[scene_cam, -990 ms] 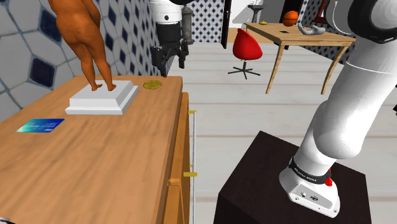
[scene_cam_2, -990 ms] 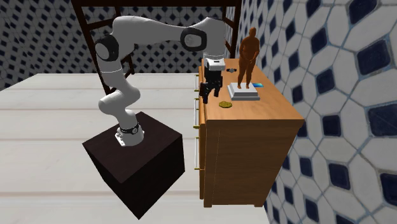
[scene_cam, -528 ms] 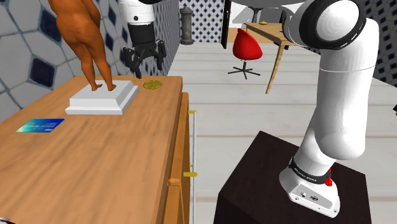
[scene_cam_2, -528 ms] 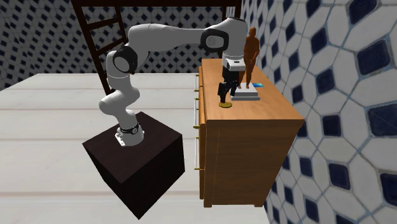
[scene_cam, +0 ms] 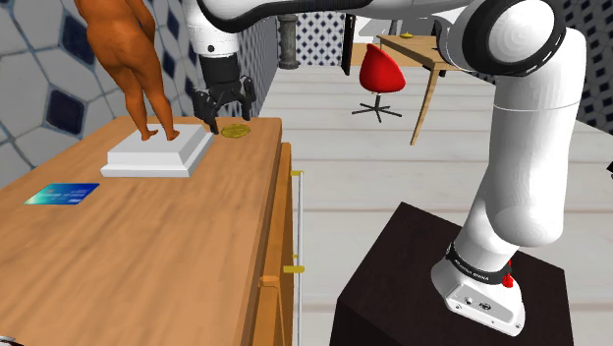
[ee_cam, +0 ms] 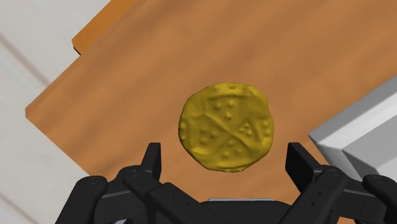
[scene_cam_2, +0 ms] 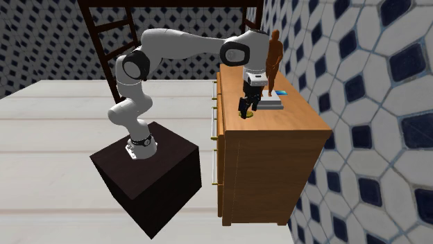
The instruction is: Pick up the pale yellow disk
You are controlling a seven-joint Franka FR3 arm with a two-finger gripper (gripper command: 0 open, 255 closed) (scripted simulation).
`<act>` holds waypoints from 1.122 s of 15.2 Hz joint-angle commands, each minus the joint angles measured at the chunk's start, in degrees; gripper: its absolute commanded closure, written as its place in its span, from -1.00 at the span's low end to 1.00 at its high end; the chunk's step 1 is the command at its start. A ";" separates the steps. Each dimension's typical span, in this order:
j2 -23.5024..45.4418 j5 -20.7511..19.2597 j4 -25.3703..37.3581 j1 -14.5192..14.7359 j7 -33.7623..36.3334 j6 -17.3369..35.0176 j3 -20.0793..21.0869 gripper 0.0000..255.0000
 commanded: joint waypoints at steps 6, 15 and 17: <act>0.24 0.00 -0.54 0.15 0.10 0.45 0.11 1.00; 0.90 -0.18 4.49 0.53 -0.16 -3.93 0.16 1.00; 1.45 -0.37 6.84 0.79 -0.19 -5.76 0.19 1.00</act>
